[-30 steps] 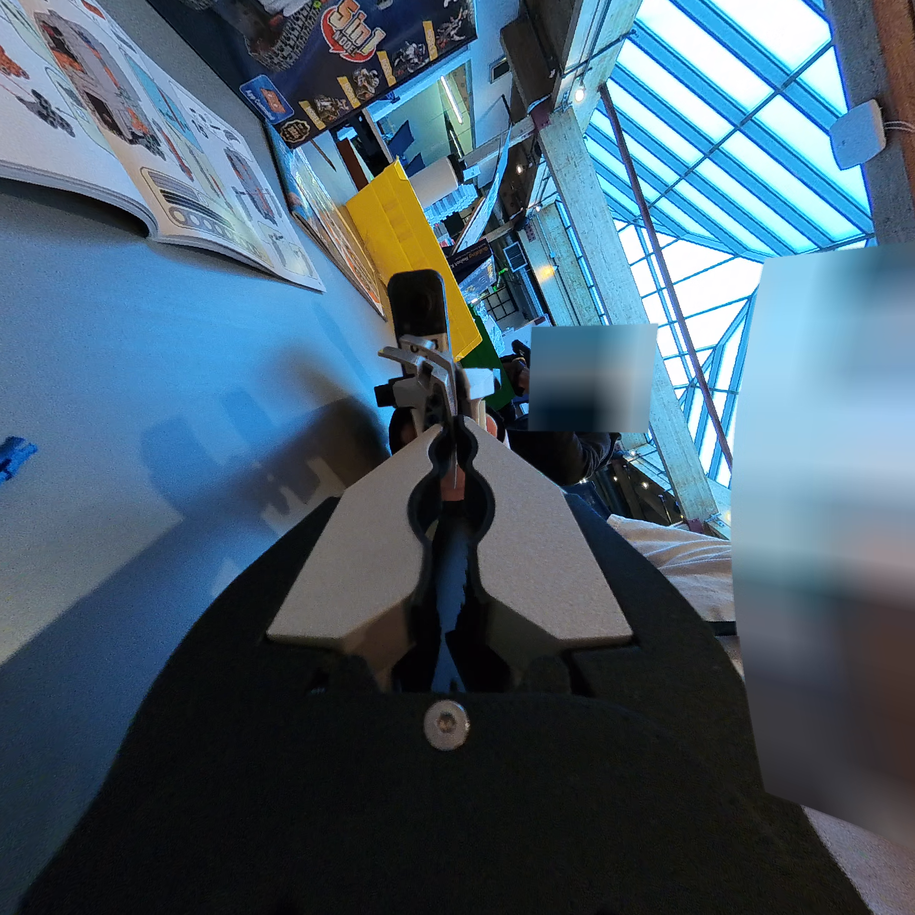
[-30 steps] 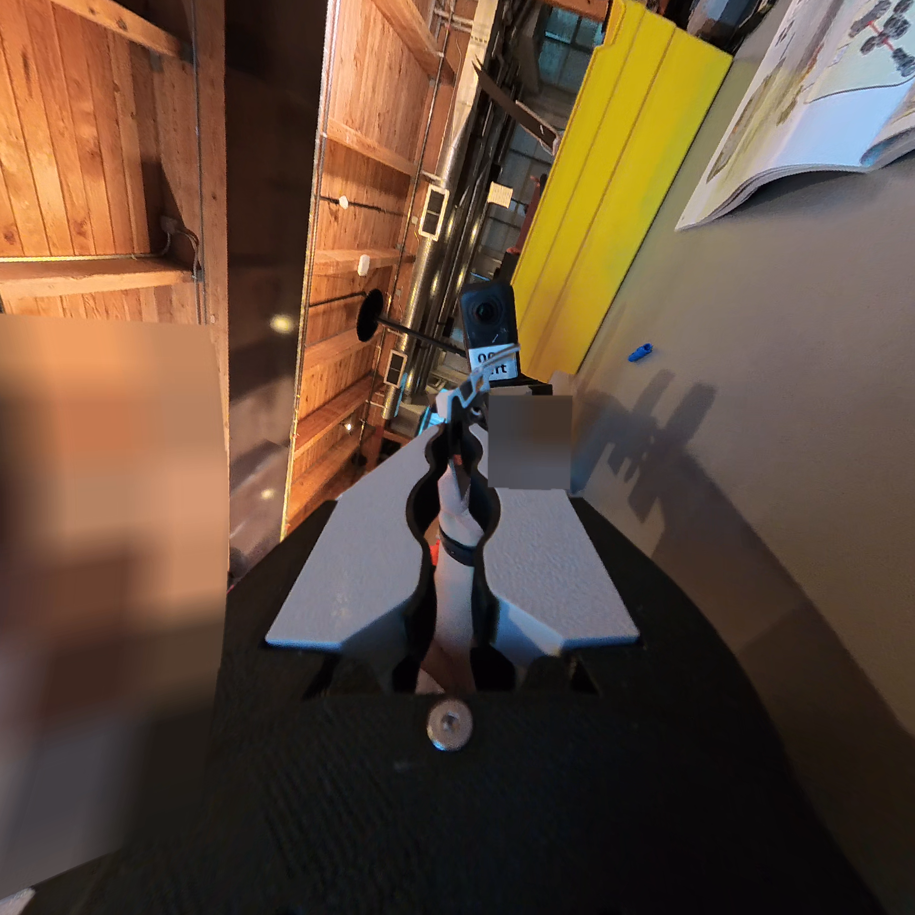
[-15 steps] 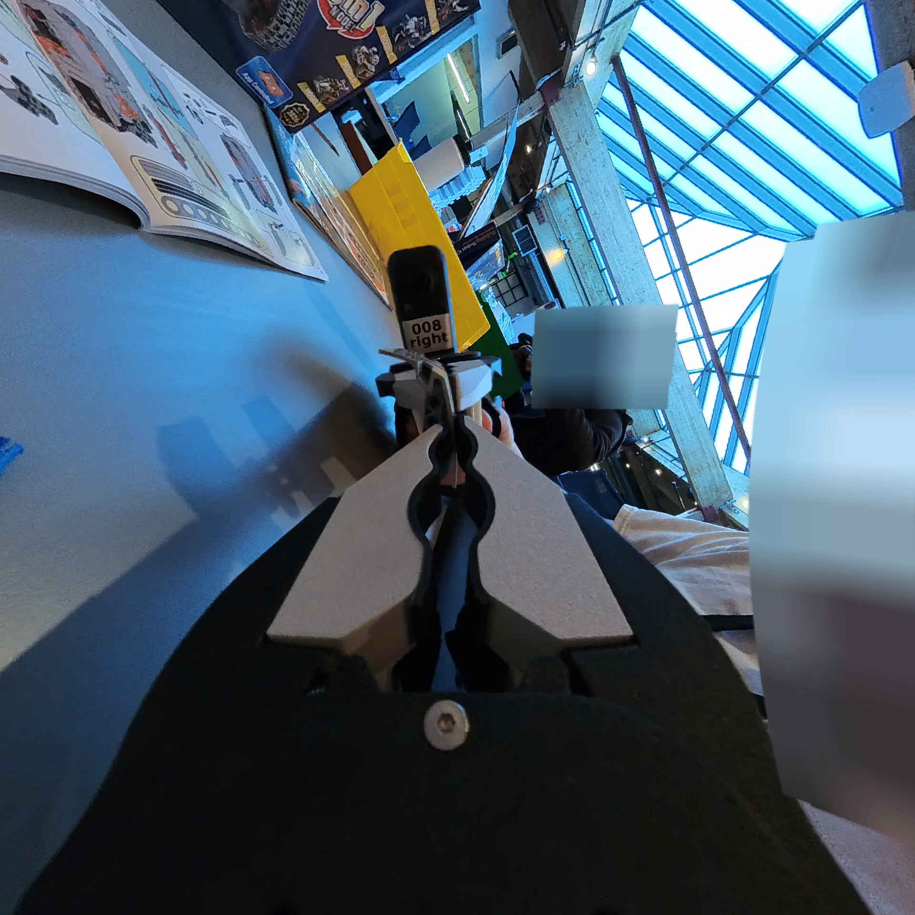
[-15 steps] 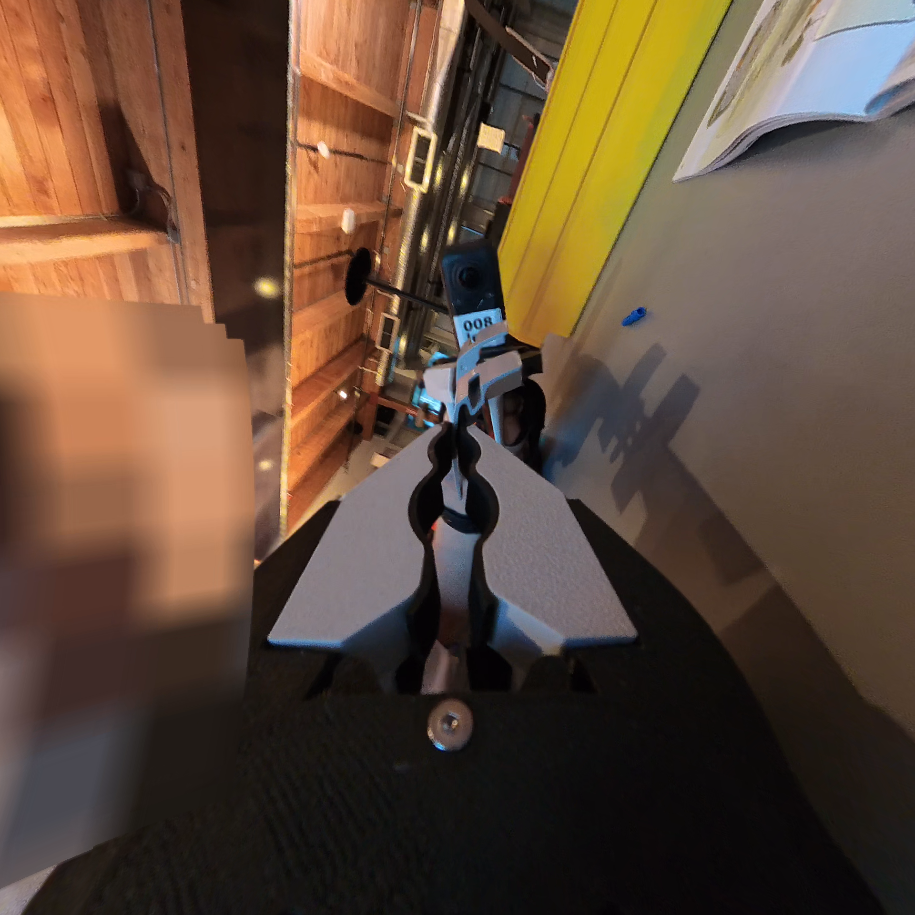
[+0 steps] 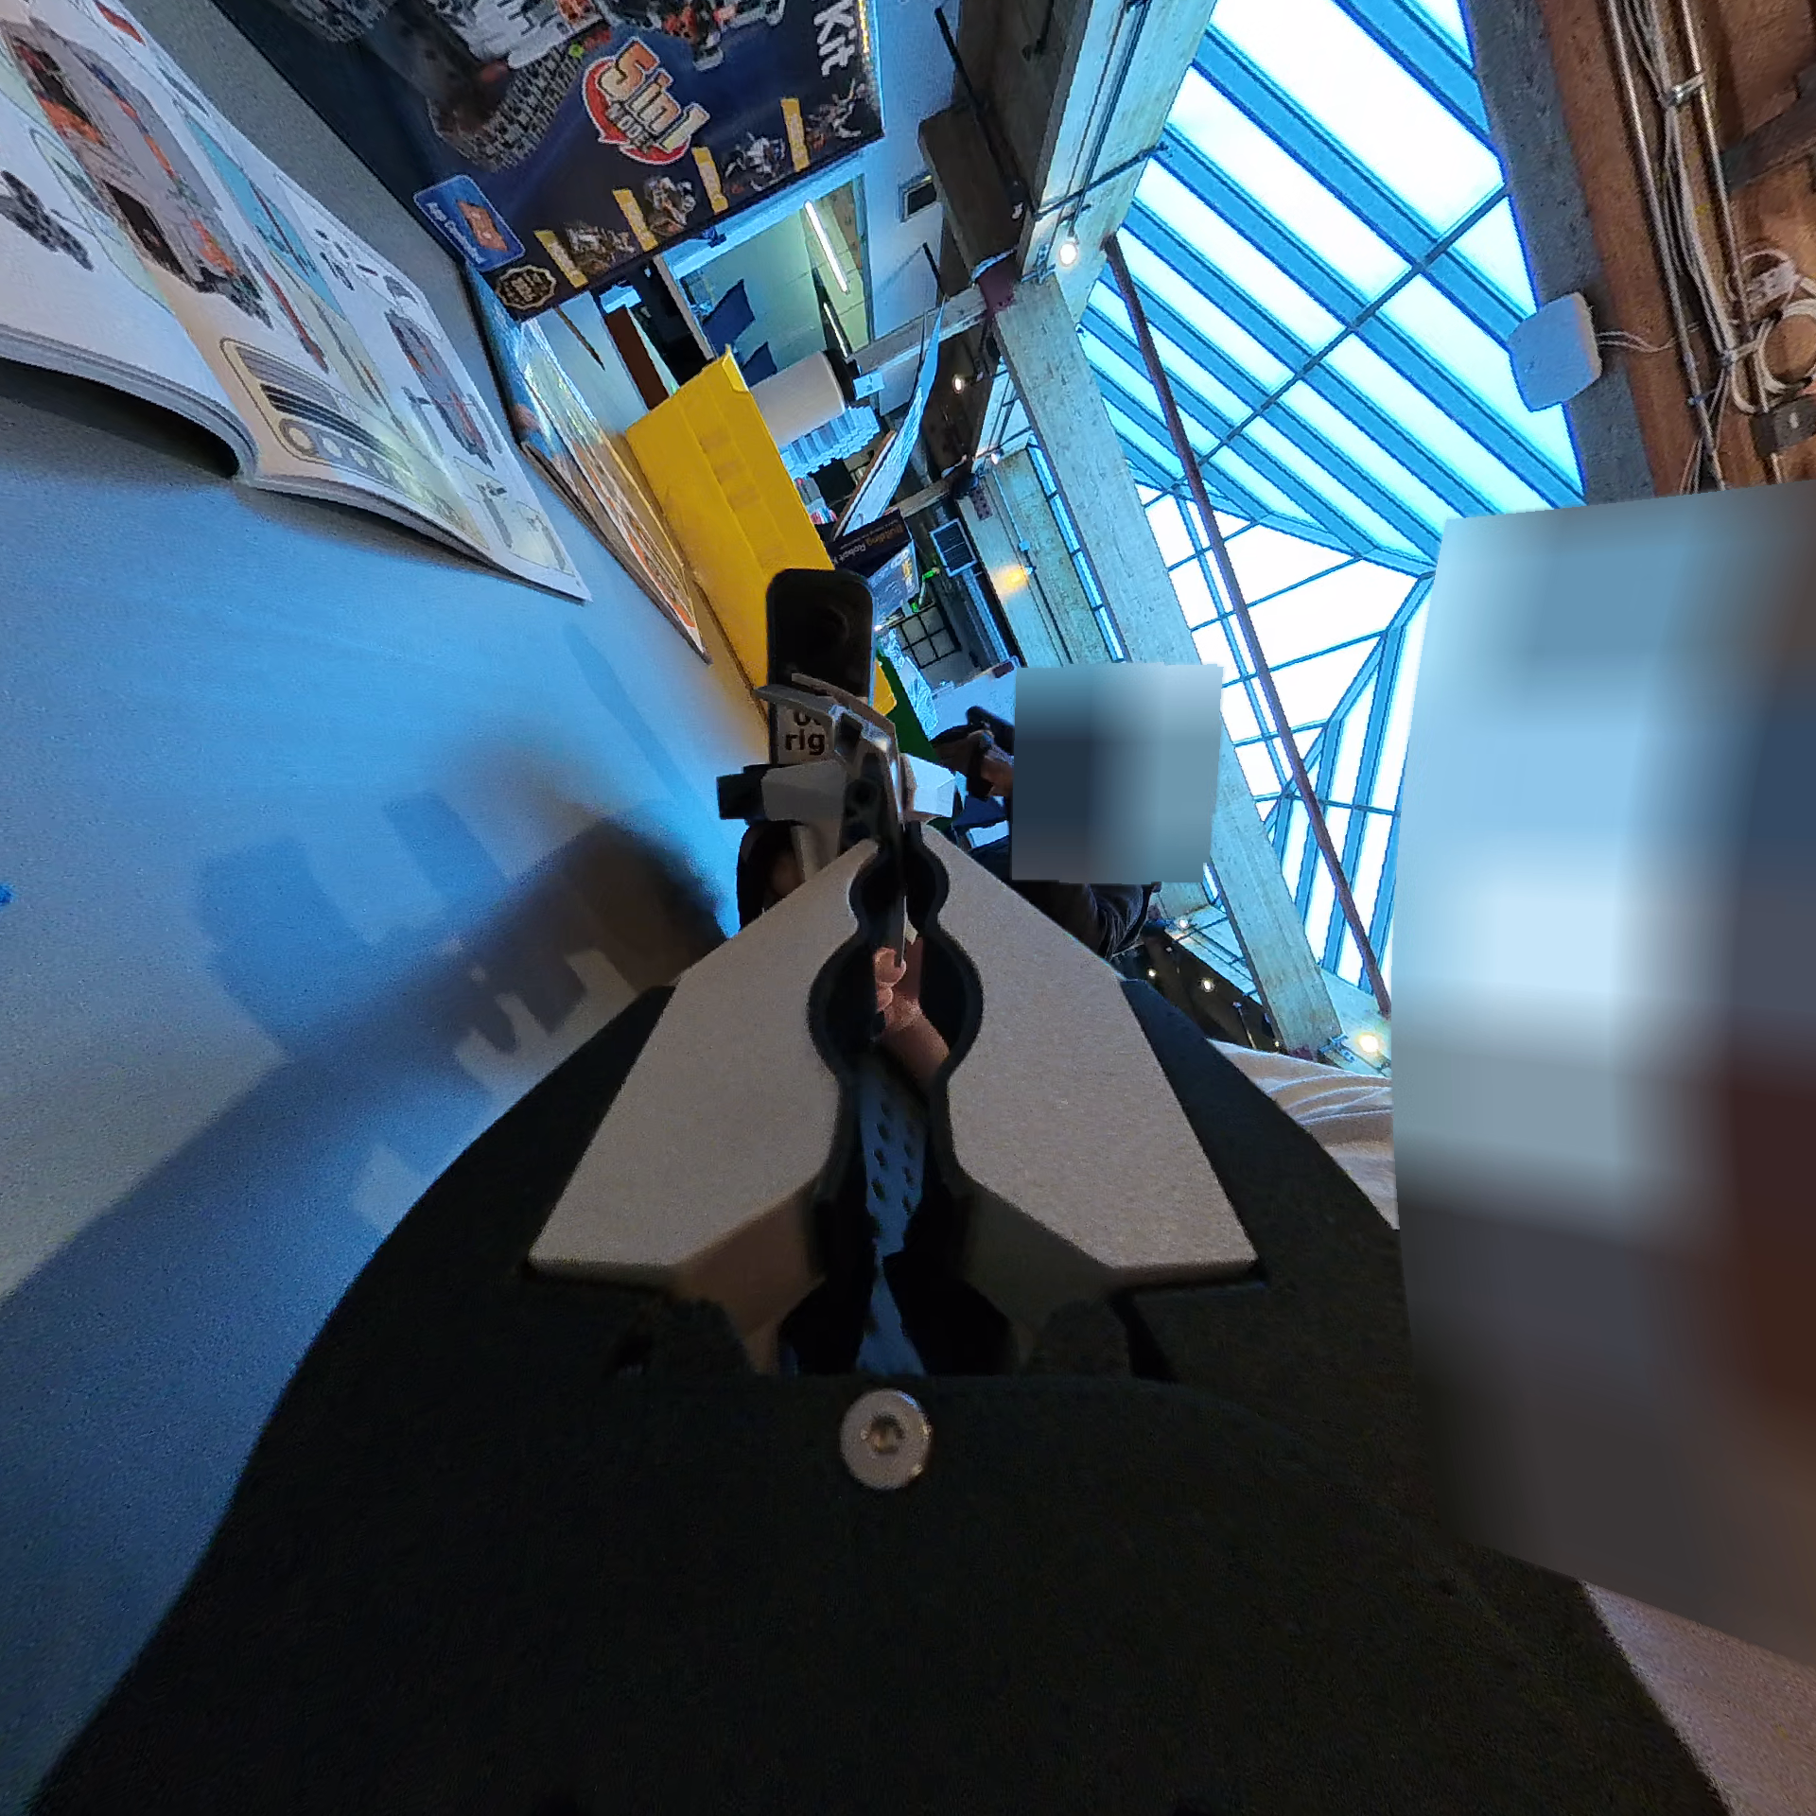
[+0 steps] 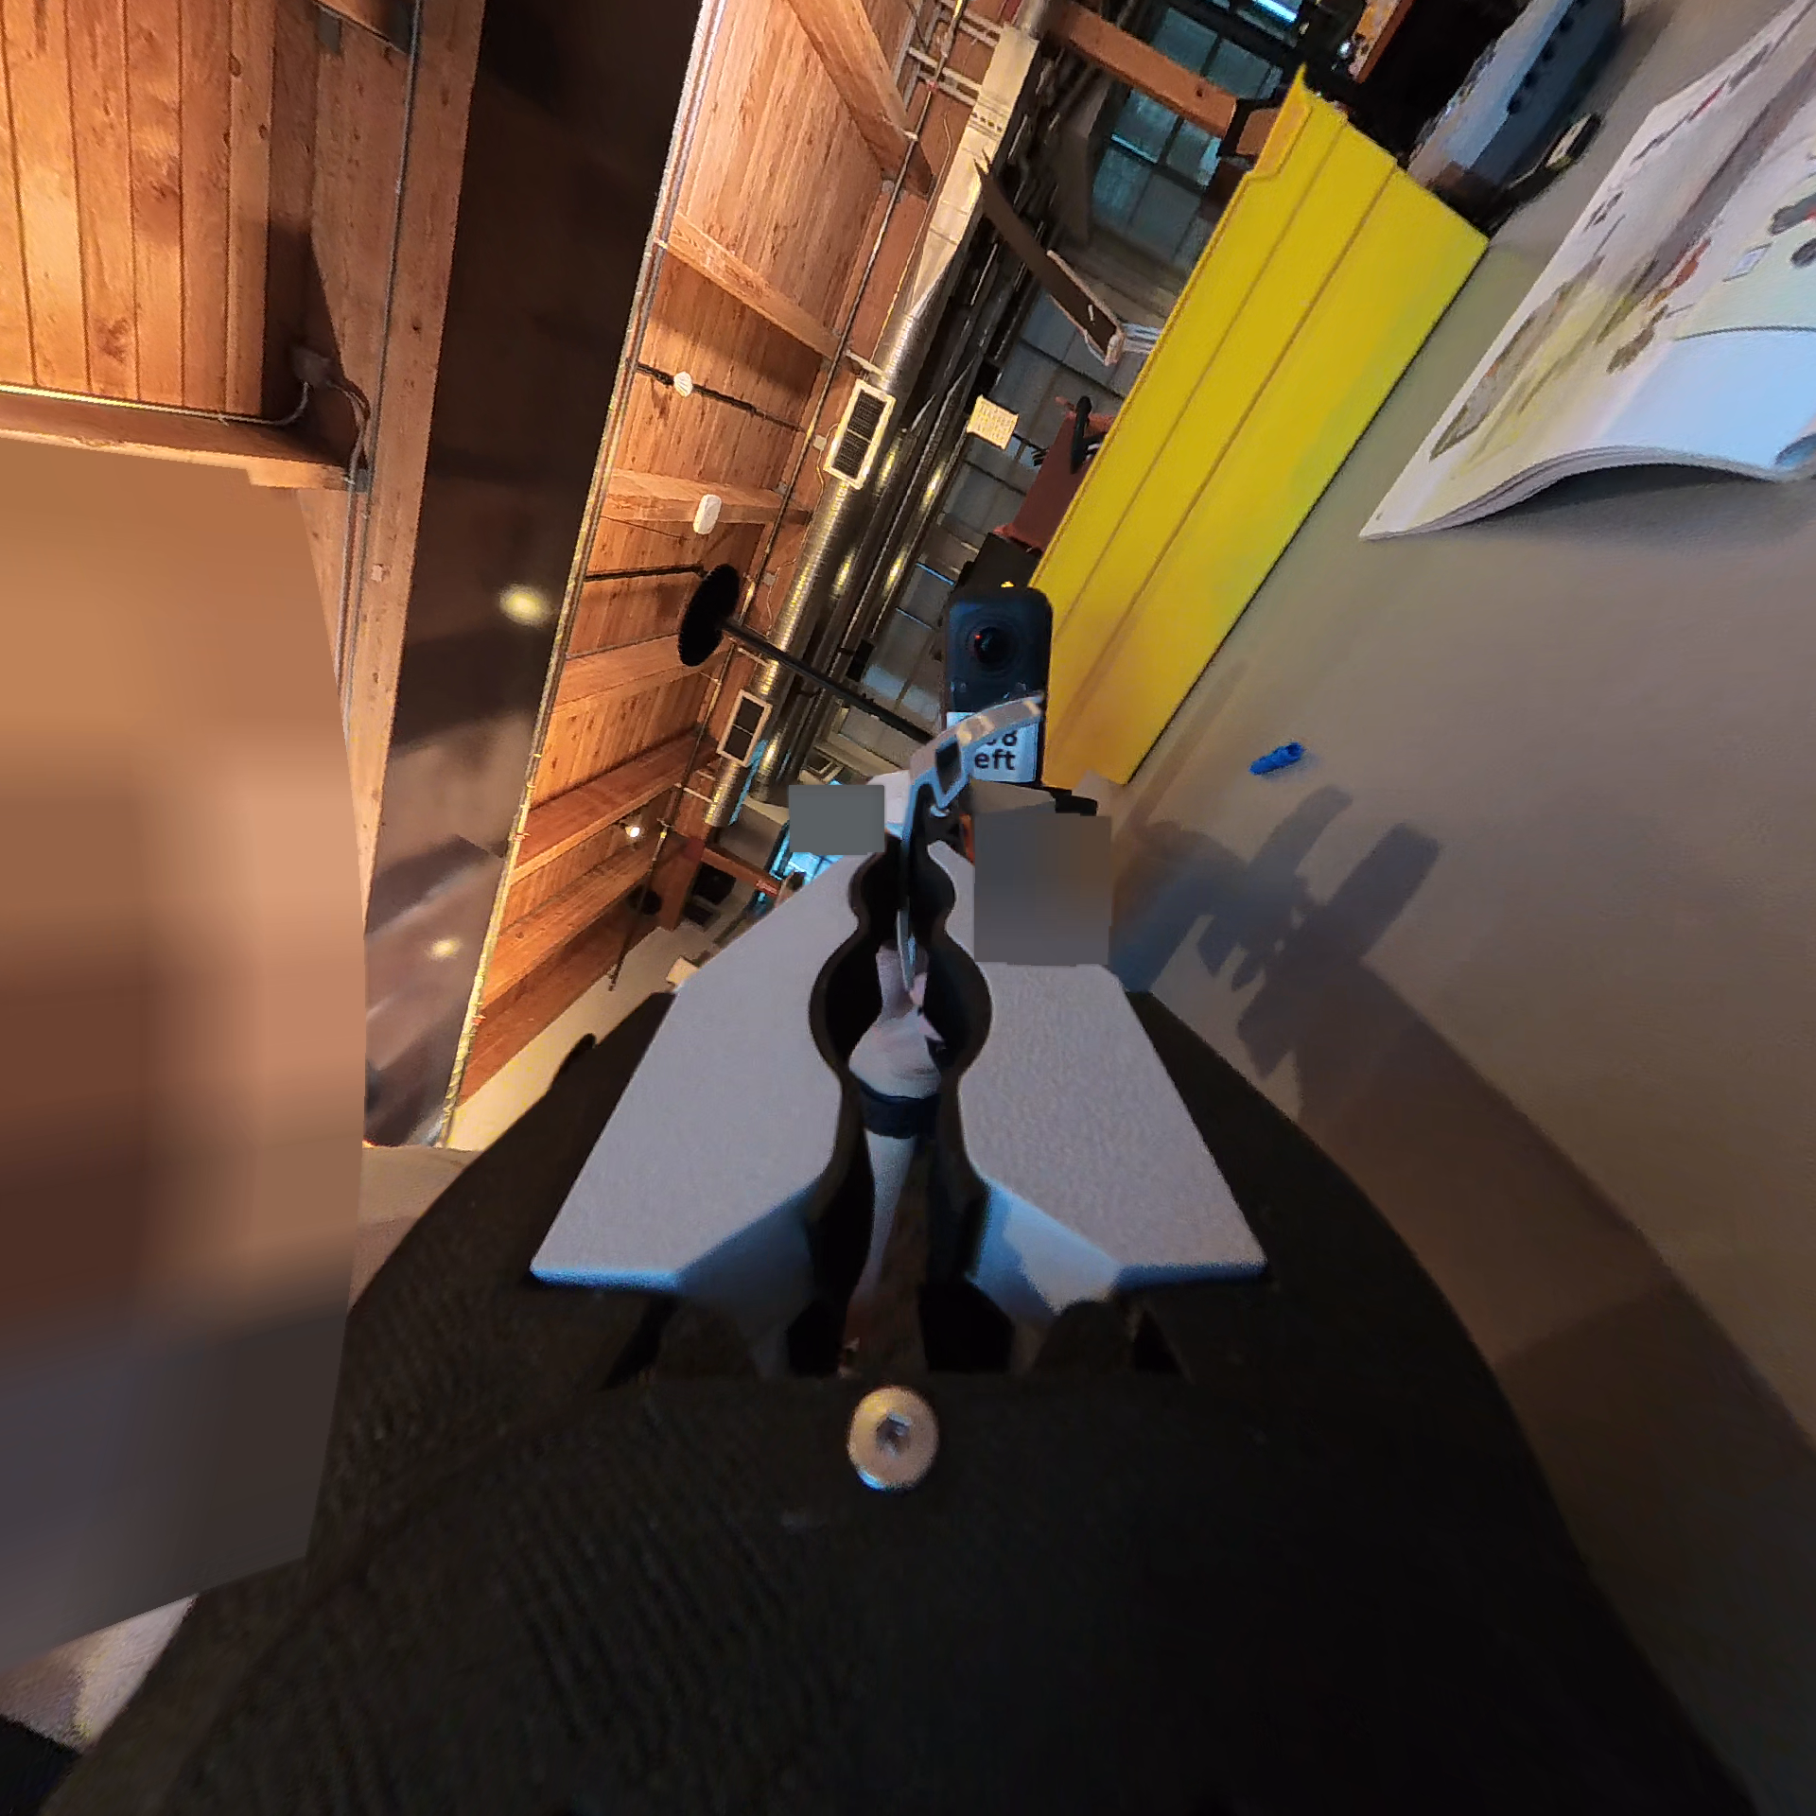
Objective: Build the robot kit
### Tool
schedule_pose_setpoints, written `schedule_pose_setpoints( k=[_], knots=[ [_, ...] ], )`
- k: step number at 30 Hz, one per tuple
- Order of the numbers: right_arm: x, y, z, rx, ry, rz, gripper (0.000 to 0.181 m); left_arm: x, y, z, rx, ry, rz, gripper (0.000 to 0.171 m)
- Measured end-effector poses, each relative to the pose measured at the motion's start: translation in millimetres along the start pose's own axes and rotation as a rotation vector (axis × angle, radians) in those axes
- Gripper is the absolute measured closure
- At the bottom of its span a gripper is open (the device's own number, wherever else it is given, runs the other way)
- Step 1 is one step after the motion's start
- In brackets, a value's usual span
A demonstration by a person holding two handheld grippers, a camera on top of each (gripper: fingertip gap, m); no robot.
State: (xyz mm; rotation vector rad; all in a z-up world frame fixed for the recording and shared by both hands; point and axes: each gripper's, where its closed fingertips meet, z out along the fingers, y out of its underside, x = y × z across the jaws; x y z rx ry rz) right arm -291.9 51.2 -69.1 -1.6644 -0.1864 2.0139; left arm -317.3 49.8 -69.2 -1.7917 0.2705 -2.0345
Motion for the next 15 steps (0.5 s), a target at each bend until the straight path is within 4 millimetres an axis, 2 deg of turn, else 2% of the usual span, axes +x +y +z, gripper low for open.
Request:
schedule_pose_setpoints(
  k=[4,11,15],
  knots=[
    [1.8,0.5,0.2,-0.003,0.027,-0.030,0.181,-1.0,1.2,0.4,-0.005,-0.019,0.023,0.171],
    [4.1,-0.7,1.5,0.023,0.009,0.049,0.181,-2.2,0.5,-0.1,0.001,-0.036,0.039,0.171],
    [3.9,-0.3,1.7,0.018,0.024,0.013,0.181,-2.1,1.2,0.1,0.000,-0.043,0.056,0.171]
  ],
)
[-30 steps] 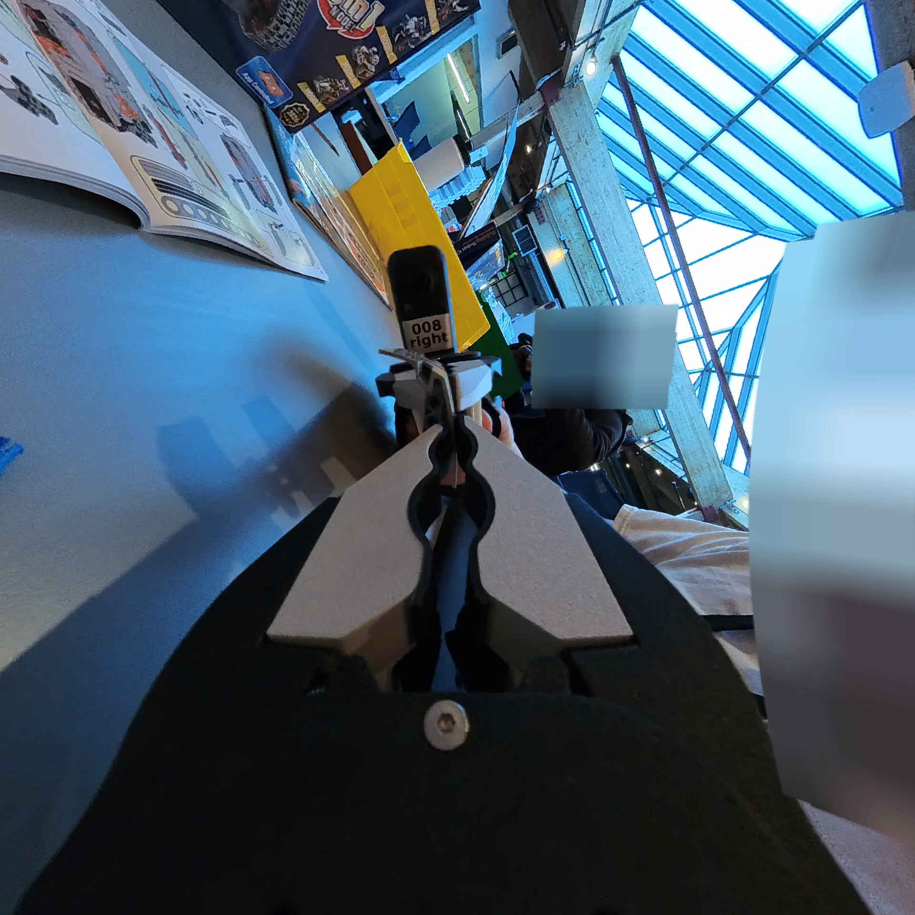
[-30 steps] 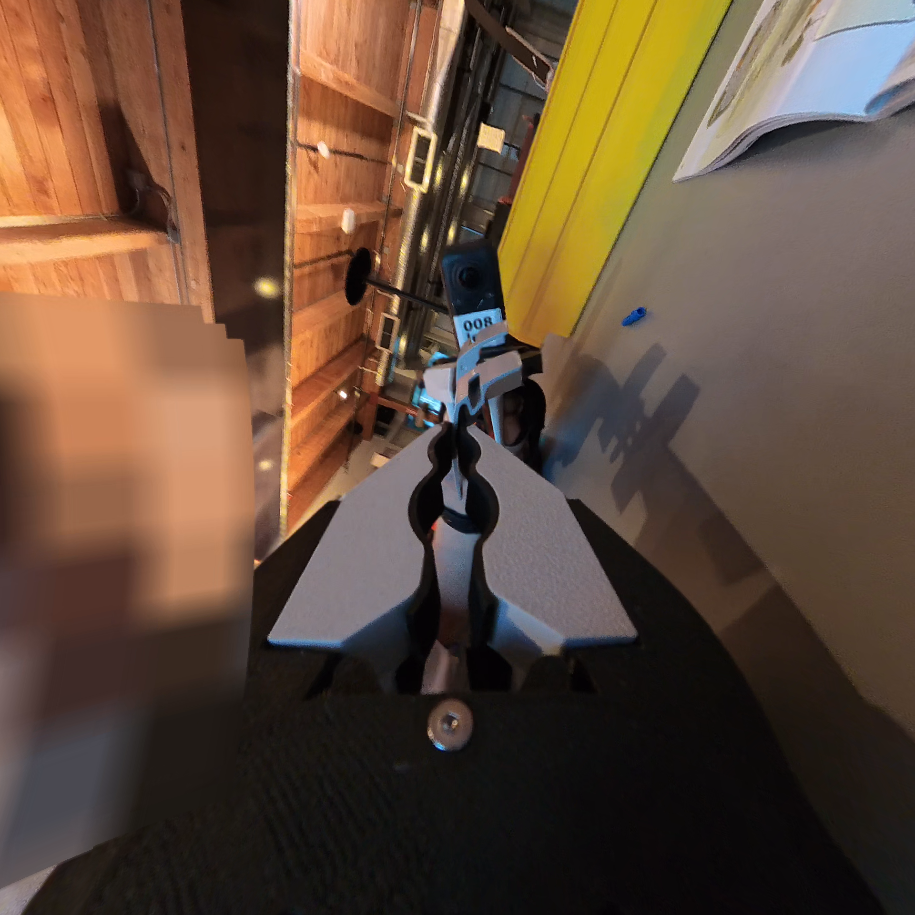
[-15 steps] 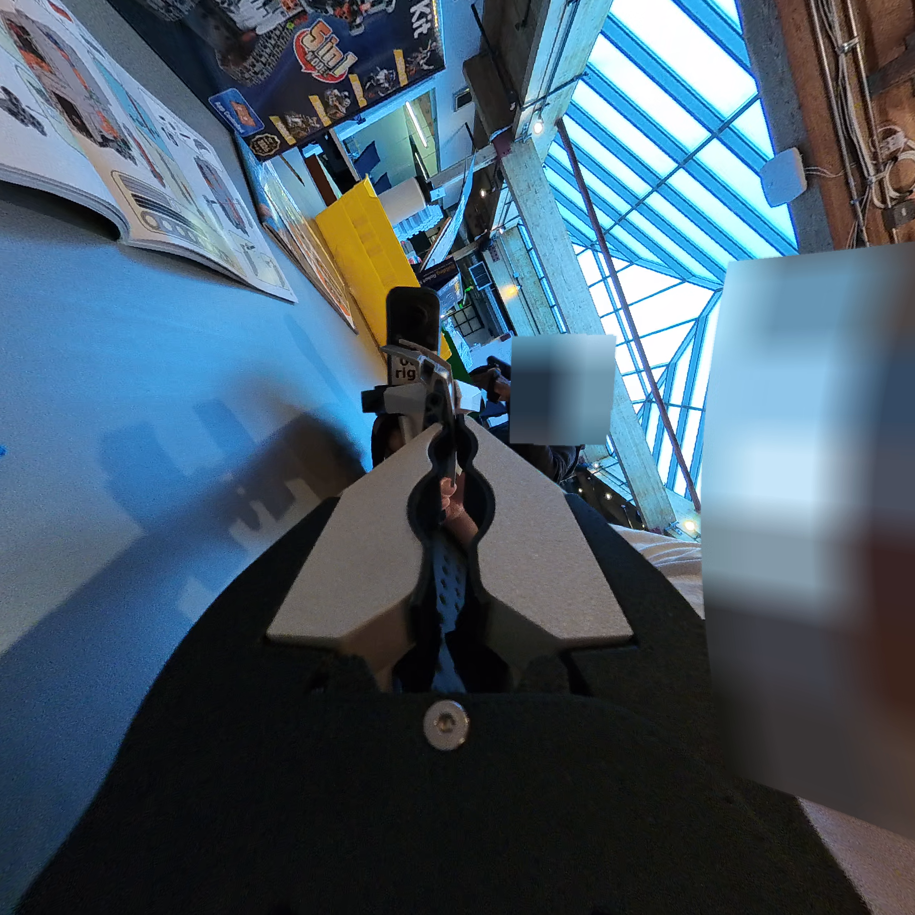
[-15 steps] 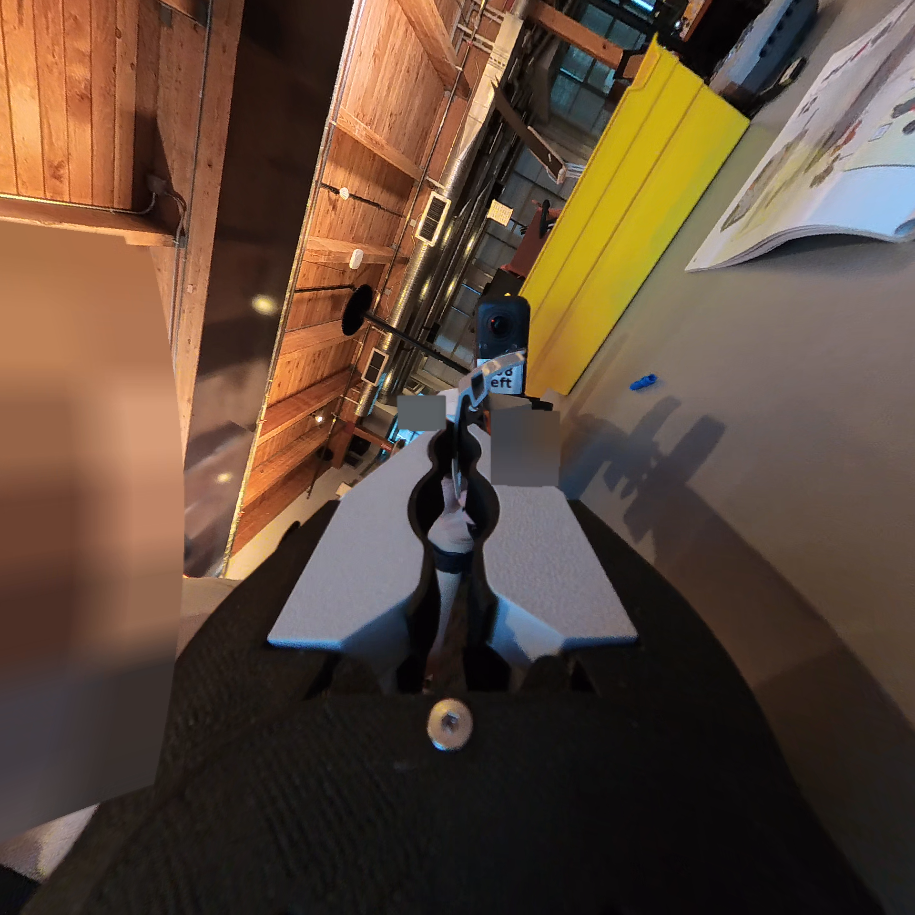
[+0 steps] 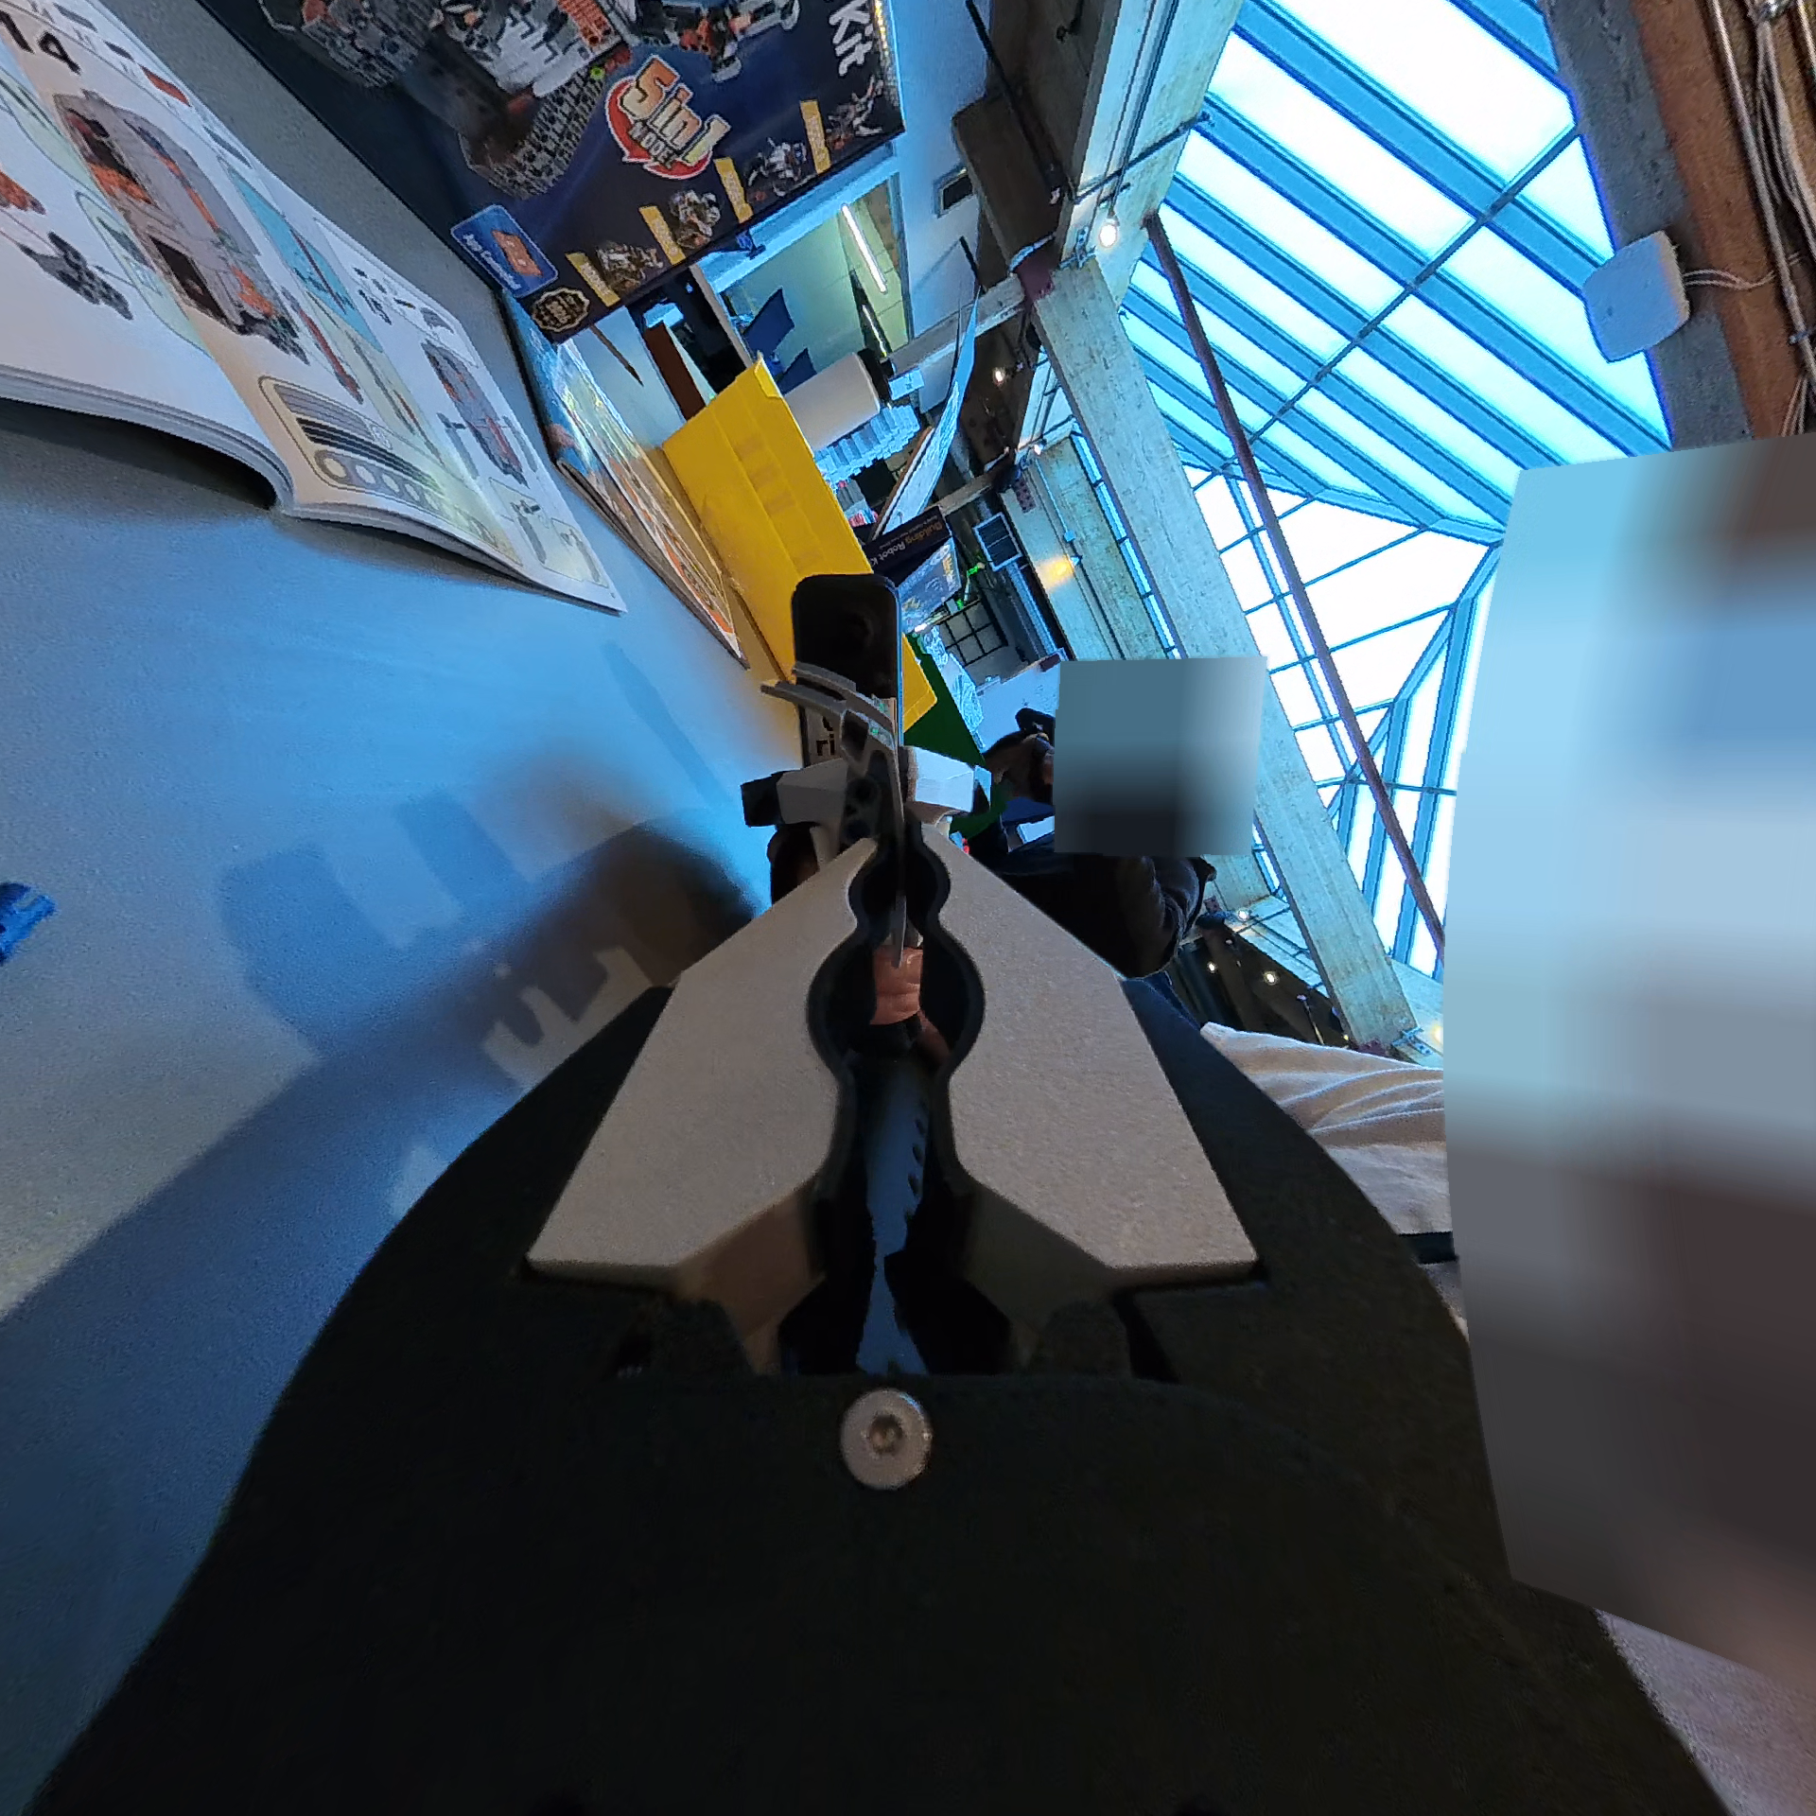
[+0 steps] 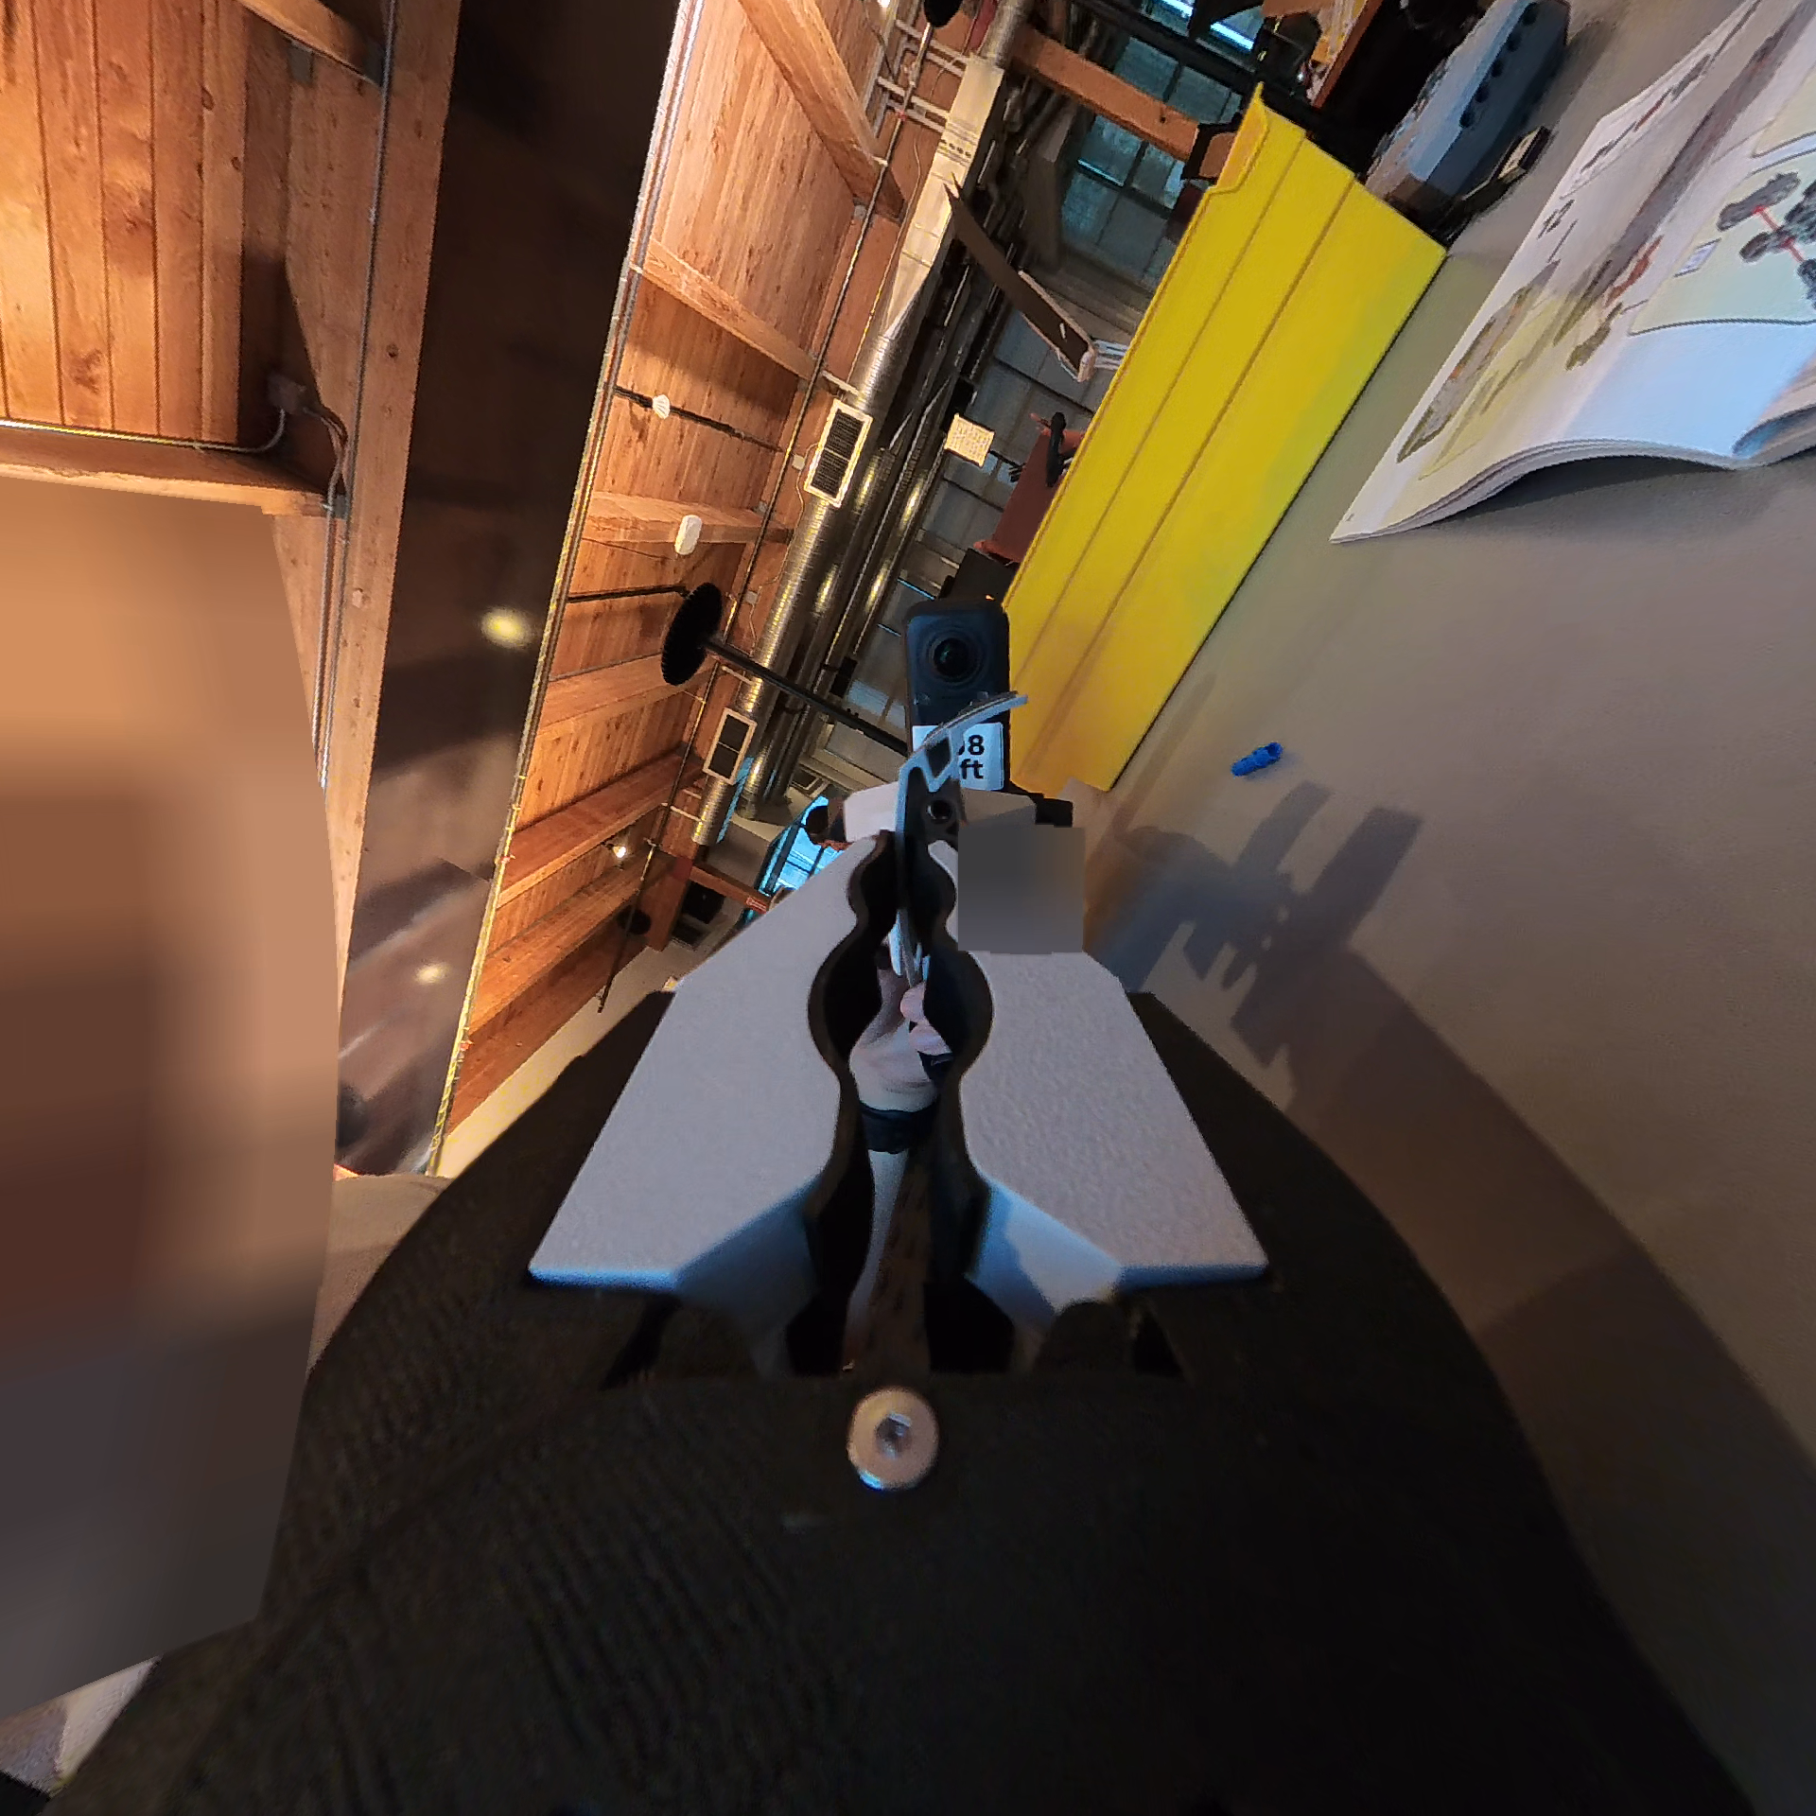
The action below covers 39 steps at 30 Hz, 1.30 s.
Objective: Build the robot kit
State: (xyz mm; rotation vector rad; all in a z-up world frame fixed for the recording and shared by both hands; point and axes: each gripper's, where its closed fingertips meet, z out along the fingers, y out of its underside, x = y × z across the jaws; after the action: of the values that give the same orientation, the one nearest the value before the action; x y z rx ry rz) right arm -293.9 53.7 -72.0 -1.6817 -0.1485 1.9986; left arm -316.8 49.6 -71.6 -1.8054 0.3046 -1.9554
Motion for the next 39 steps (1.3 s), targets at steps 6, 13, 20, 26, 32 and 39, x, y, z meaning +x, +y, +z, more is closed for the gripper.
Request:
schedule_pose_setpoints(
  k=[6,13,20,26,32,39],
  knots=[
    [3,1,1,0.000,0.044,-0.058,0.180,-1,1,0,-0.004,-0.016,0.010,0.171],
    [-6,2,2,-0.013,-0.043,-0.006,0.181,6,1,-1,-0.004,0.056,-0.020,0.171],
    [-8,1,4,0.001,-0.064,-0.005,0.181,8,-2,-3,0.012,0.068,-0.012,0.171],
    [-7,1,3,-0.017,-0.079,0.031,0.181,8,0,-3,0.010,0.046,0.022,0.171],
    [-1,2,5,-0.033,-0.007,-0.045,0.180,4,1,-2,0.002,0.004,0.049,0.171],
    [-5,3,6,-0.008,-0.026,-0.032,0.181,9,0,-3,0.010,0.034,0.050,0.170]
  ],
)
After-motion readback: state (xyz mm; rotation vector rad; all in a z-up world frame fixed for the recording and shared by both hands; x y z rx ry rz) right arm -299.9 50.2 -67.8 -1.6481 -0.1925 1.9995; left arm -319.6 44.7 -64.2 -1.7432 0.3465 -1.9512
